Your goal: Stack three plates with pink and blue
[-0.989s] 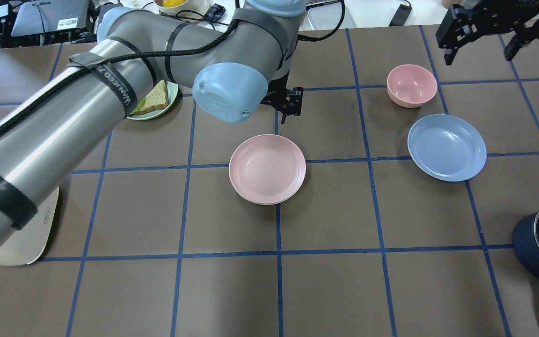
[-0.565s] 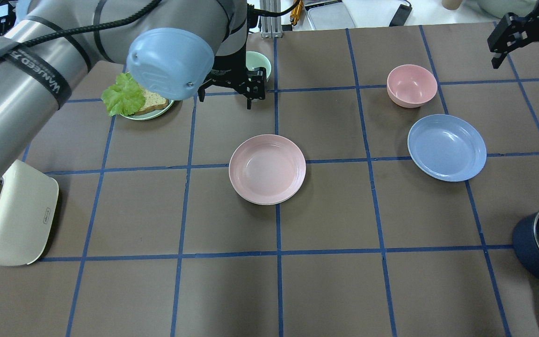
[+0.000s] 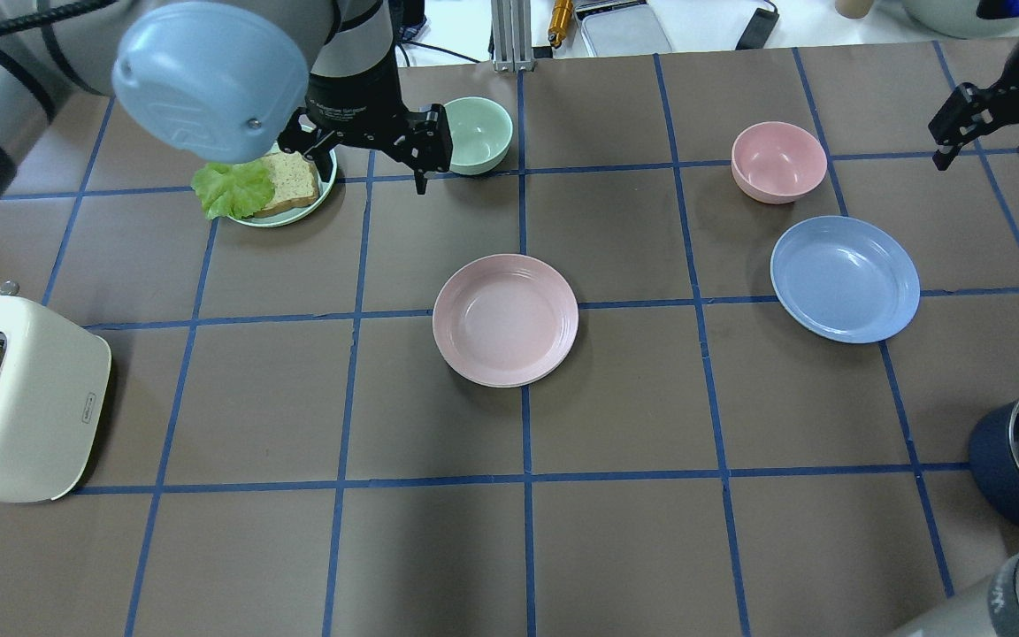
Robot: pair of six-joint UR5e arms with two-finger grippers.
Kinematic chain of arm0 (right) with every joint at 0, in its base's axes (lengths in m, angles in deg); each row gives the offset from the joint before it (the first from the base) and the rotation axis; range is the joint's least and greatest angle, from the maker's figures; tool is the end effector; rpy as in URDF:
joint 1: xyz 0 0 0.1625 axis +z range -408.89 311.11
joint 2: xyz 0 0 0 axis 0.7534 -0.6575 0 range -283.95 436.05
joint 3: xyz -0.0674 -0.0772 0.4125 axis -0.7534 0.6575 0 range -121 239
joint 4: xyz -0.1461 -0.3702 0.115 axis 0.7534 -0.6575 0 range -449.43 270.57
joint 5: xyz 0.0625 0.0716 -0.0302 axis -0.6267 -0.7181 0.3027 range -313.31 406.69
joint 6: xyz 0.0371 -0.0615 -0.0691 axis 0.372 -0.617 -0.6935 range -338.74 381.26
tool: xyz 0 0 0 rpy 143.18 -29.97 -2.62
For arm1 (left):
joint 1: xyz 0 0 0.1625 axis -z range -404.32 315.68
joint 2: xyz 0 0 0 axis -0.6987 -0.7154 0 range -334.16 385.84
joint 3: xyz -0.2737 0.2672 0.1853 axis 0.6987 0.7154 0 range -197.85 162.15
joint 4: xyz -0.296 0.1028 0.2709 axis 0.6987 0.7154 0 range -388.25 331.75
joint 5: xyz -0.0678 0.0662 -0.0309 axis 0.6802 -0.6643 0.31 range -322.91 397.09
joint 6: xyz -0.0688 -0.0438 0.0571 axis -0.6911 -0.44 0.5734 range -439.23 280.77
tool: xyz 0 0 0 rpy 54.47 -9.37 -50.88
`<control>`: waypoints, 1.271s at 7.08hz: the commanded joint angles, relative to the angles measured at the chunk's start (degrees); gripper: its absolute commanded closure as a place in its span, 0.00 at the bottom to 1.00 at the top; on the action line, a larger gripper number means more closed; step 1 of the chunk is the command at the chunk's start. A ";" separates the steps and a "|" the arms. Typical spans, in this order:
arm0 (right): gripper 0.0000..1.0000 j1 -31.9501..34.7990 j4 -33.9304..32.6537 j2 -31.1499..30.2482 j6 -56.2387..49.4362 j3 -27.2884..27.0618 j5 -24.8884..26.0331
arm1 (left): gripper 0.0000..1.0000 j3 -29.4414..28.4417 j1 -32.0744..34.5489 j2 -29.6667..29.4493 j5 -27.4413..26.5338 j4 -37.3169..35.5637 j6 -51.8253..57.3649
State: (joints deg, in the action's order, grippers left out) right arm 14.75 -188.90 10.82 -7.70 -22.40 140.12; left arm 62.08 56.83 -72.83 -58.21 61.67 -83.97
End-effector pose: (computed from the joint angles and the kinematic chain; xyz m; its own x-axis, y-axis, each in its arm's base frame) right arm -0.1711 -0.6320 0.3288 -0.9988 -0.0486 -0.0044 -0.0488 0.9902 0.1308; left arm -0.2298 -0.5238 0.4957 -0.9900 0.1086 -0.0899 0.1120 0.9931 -0.0334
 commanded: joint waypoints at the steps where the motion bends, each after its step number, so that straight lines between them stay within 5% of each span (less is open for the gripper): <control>1: 0.00 -0.89 -0.72 4.40 -1.27 -1.48 -0.18 | 0.00 0.14 -3.67 3.91 0.47 4.20 2.36; 6: 0.16 -1.85 -9.13 7.75 -3.37 -7.80 -0.27 | 0.00 5.31 -8.76 11.56 3.28 6.15 11.66; 9: 0.62 -1.85 -10.04 7.66 -3.56 -8.61 -1.84 | 0.00 10.66 -10.98 17.10 4.86 5.63 17.23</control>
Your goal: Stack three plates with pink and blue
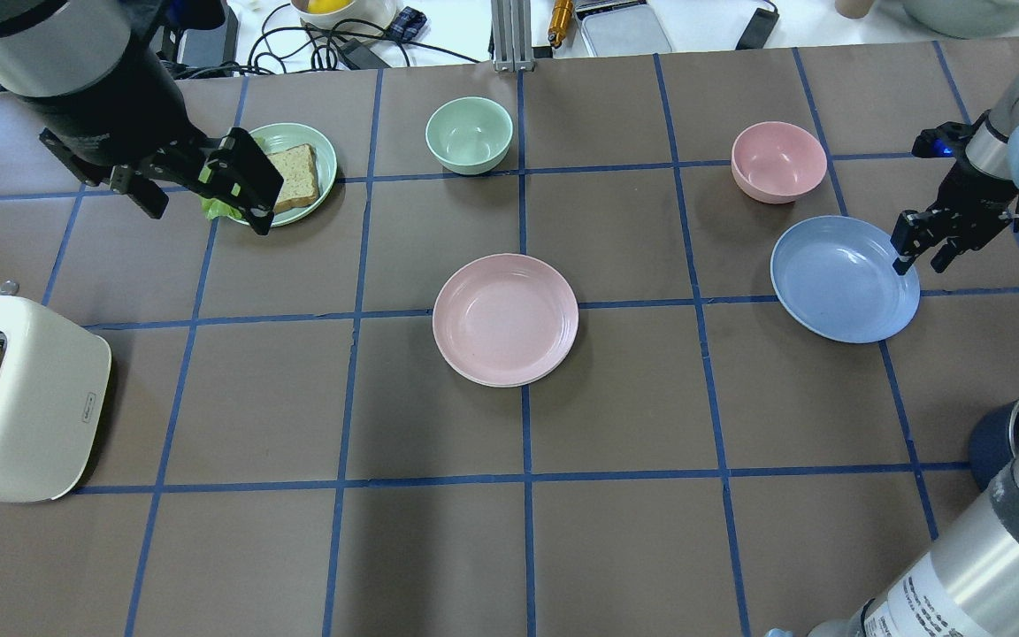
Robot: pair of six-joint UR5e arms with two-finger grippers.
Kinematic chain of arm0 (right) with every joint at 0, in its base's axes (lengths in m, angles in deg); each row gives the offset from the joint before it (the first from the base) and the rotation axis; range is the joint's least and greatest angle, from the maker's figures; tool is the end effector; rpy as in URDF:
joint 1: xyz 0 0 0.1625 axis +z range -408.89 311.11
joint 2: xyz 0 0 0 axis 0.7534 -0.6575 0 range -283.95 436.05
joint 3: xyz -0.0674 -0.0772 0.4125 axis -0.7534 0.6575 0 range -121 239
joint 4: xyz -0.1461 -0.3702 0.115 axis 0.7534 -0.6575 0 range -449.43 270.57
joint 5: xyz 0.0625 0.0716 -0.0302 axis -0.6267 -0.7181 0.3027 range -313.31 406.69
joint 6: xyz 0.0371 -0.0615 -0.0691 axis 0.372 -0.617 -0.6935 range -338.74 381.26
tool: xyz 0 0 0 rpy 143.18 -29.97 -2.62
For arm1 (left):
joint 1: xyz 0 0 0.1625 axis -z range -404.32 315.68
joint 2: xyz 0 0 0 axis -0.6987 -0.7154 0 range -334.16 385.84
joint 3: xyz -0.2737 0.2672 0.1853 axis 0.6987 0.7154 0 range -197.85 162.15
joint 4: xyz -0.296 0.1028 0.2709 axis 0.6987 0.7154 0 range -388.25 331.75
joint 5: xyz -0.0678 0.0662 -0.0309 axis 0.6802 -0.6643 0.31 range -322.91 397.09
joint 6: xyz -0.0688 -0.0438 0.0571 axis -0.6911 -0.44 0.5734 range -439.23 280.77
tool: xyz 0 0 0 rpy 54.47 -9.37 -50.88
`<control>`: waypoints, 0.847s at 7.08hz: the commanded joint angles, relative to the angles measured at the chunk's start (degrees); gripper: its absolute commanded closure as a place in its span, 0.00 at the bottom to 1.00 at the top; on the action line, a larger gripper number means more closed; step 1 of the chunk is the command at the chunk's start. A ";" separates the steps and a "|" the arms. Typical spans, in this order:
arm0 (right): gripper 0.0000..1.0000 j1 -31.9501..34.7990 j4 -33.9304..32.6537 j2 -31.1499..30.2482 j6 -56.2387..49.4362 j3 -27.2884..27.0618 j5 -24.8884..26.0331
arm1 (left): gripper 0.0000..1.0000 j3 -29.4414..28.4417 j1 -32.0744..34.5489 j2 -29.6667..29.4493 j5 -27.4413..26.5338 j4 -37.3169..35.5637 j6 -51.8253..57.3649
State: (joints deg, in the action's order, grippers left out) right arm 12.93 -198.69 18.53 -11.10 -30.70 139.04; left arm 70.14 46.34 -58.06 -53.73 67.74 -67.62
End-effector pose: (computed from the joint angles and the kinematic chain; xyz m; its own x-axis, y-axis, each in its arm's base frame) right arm -0.1861 -0.6209 0.1928 -0.9940 -0.0682 -0.0858 -0.0850 0.9740 0.2102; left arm -0.1371 -0.4449 0.5447 -0.9770 0.2119 -0.0215 0.2126 0.9766 -0.0334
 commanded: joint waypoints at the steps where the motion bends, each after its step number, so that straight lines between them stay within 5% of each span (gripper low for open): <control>1: 0.70 -0.03 -0.26 -0.05 -0.15 -0.39 -0.86 | 0.00 4.28 -0.83 3.65 2.39 -0.53 0.09; 4: 1.00 0.06 -0.26 -0.40 -0.67 0.57 -2.35 | 0.00 7.19 -1.89 4.89 4.33 -2.28 -4.10; 6: 1.00 0.84 -0.08 -2.84 -1.81 0.57 -7.61 | 0.00 7.55 -1.98 3.85 5.05 -3.78 -7.63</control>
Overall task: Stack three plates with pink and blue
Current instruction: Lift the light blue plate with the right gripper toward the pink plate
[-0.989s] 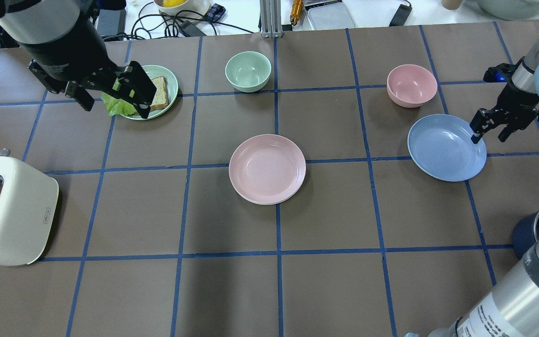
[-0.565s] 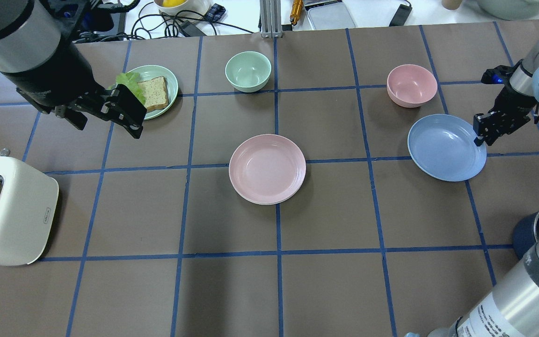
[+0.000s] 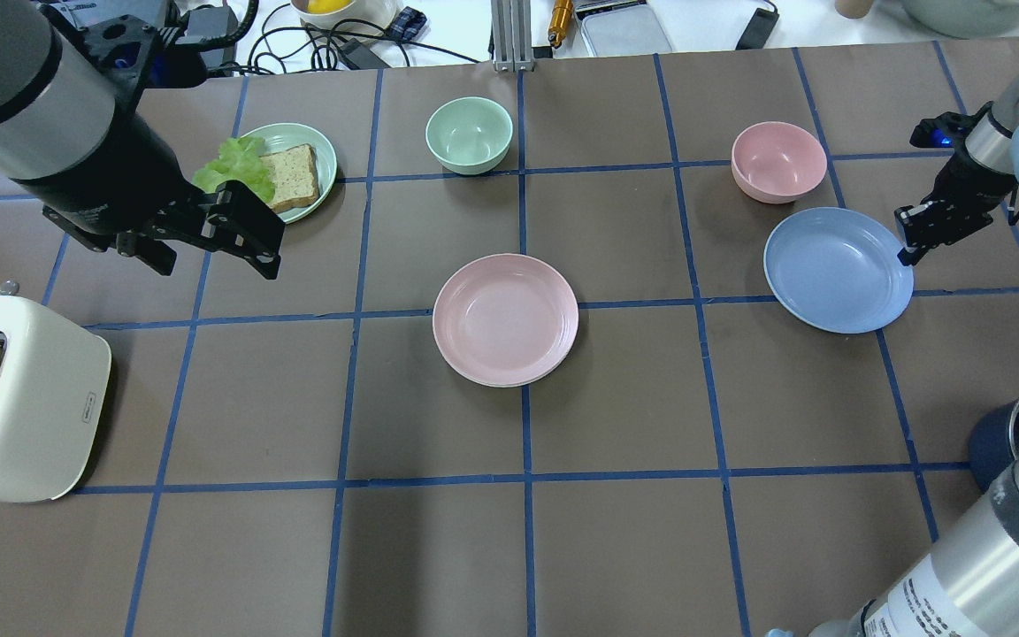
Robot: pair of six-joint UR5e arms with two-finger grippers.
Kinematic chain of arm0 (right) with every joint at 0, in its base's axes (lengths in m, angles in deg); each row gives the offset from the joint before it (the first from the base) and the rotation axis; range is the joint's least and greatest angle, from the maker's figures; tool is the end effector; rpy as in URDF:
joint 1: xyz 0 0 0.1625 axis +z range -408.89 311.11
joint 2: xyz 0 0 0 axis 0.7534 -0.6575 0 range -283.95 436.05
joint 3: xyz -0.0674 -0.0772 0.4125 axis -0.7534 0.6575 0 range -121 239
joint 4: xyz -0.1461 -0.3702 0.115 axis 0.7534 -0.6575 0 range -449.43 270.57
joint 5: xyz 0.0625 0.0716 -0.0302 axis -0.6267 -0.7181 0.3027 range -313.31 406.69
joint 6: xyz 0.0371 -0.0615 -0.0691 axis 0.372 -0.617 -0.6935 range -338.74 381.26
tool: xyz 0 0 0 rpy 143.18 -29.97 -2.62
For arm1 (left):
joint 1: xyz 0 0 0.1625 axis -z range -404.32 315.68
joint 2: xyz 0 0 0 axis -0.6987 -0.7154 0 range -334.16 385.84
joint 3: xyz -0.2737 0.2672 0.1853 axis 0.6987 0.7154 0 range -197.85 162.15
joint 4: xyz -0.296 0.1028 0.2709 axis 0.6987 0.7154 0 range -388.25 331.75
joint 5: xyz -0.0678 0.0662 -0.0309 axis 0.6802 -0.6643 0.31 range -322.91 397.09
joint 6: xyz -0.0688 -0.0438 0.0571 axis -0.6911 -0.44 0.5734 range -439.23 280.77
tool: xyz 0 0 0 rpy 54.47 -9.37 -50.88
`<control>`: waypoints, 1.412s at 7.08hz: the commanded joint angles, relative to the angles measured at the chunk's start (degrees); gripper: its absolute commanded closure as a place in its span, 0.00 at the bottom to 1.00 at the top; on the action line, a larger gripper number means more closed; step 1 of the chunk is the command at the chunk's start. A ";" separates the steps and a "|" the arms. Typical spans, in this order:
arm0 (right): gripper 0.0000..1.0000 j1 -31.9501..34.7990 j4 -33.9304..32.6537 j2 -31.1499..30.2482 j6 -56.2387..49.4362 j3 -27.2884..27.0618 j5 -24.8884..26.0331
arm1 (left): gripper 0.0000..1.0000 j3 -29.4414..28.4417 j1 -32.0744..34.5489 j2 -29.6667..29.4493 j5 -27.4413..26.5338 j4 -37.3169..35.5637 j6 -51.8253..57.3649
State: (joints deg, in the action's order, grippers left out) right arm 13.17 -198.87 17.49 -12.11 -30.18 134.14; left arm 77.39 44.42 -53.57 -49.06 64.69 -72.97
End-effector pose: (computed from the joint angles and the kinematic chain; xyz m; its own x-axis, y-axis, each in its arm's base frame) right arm -0.1772 -0.6280 0.2084 -0.9865 -0.0795 -0.1430 -0.0994 0.9854 0.1379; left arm -0.1309 -0.4191 0.5218 -0.9940 0.0900 0.0621 0.0870 0.9950 -0.0492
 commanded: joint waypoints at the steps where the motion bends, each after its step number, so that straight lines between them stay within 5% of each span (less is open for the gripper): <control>1: 1.00 1.48 0.71 -2.86 -0.64 -0.03 -3.25 | 0.00 0.30 -0.06 -1.35 0.37 -0.74 -4.65; 6: 1.00 8.05 5.11 -5.42 4.42 -0.64 -10.90 | 0.00 2.93 -0.06 -1.88 -0.24 -2.14 -5.37; 10: 1.00 25.70 4.24 -6.57 30.40 -0.38 -10.81 | 0.00 2.93 -0.06 -2.85 -0.15 -5.31 -5.20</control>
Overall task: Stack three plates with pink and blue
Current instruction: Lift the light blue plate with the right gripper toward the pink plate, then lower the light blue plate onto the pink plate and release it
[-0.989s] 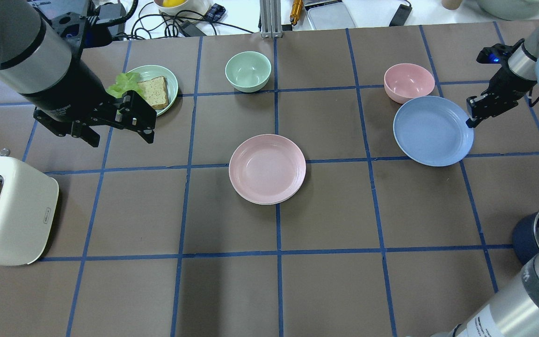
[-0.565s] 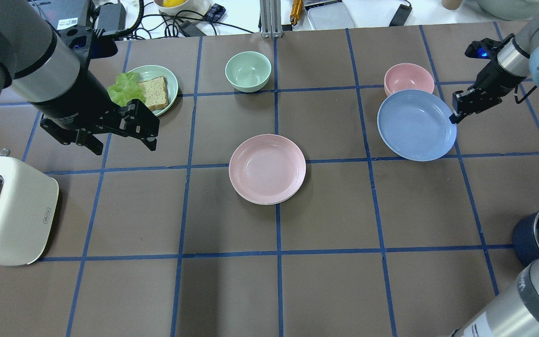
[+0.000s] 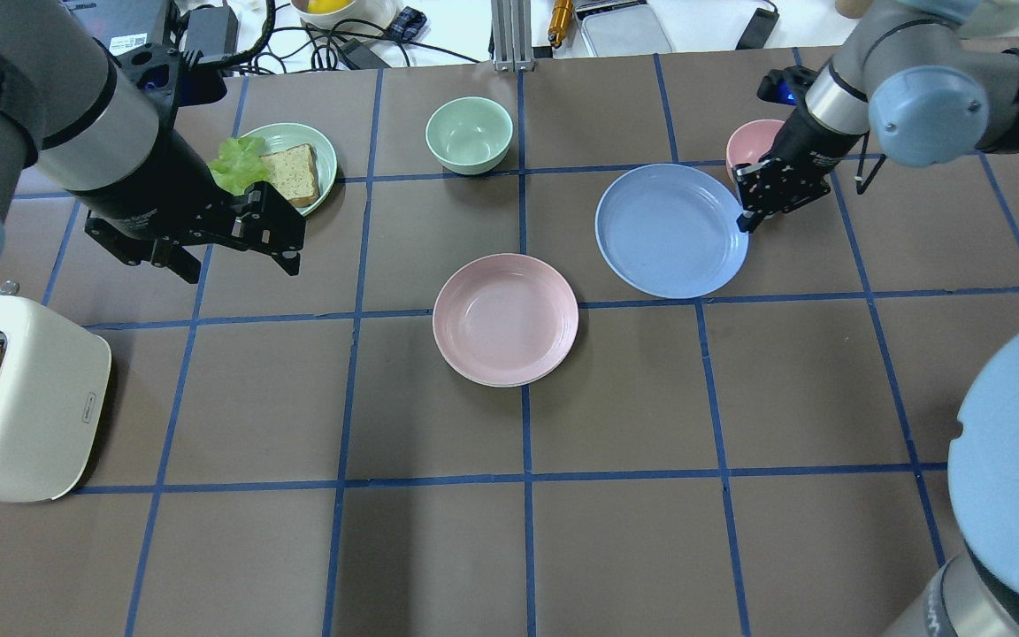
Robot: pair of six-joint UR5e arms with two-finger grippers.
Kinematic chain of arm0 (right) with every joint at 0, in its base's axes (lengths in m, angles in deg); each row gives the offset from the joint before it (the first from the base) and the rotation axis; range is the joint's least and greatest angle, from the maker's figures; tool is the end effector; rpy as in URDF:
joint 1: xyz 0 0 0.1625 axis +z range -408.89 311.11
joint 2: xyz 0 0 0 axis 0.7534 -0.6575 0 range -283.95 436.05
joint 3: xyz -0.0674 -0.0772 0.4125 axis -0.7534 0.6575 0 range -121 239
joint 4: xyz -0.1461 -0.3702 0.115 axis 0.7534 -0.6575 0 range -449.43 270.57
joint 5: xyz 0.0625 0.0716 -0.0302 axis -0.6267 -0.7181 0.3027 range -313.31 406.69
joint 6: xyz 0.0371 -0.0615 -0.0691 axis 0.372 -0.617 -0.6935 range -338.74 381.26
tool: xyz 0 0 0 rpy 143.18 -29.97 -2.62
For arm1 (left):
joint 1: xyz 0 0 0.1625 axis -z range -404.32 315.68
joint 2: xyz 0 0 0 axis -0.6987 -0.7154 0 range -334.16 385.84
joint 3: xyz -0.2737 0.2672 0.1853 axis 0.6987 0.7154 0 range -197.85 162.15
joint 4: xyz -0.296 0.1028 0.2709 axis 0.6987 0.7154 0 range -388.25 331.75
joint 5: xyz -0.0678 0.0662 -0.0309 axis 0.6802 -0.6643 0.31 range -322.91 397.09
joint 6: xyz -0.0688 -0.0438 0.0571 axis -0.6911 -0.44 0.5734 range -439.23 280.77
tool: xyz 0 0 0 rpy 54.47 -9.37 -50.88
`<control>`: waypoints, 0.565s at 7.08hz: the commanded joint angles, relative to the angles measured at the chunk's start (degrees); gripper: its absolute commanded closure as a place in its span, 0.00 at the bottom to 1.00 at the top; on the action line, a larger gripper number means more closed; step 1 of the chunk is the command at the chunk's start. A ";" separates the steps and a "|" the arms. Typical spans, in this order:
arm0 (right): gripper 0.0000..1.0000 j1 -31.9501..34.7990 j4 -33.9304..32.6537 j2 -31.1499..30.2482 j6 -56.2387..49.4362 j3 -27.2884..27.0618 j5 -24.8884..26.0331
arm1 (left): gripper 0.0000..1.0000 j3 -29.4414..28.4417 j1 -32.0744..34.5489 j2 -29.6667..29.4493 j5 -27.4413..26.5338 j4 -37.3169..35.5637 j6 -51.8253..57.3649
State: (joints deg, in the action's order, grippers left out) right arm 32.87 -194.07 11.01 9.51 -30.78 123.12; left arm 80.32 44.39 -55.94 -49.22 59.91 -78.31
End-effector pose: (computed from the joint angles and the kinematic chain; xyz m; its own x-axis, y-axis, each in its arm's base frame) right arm 0.0667 -0.6329 0.2708 -0.9649 -0.0222 -0.2618 -0.0566 0.9906 0.1246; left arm -0.1300 -0.4374 0.4875 -0.9980 -0.0042 0.0638 -0.0064 0.9994 -0.0341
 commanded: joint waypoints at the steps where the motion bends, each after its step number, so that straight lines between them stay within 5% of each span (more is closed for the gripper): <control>1: 1.00 10.92 -0.74 -0.09 16.25 0.39 0.12 | 0.00 0.01 -0.03 -0.48 -0.09 -1.83 -0.03; 4: 1.00 21.77 -5.05 0.61 24.06 -0.57 1.44 | 0.00 -0.08 -0.03 -0.30 -0.26 -3.17 0.05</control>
State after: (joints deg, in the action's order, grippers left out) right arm 51.83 -198.07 11.38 31.72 -30.96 124.16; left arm 80.25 44.36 -56.04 -49.44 57.10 -78.26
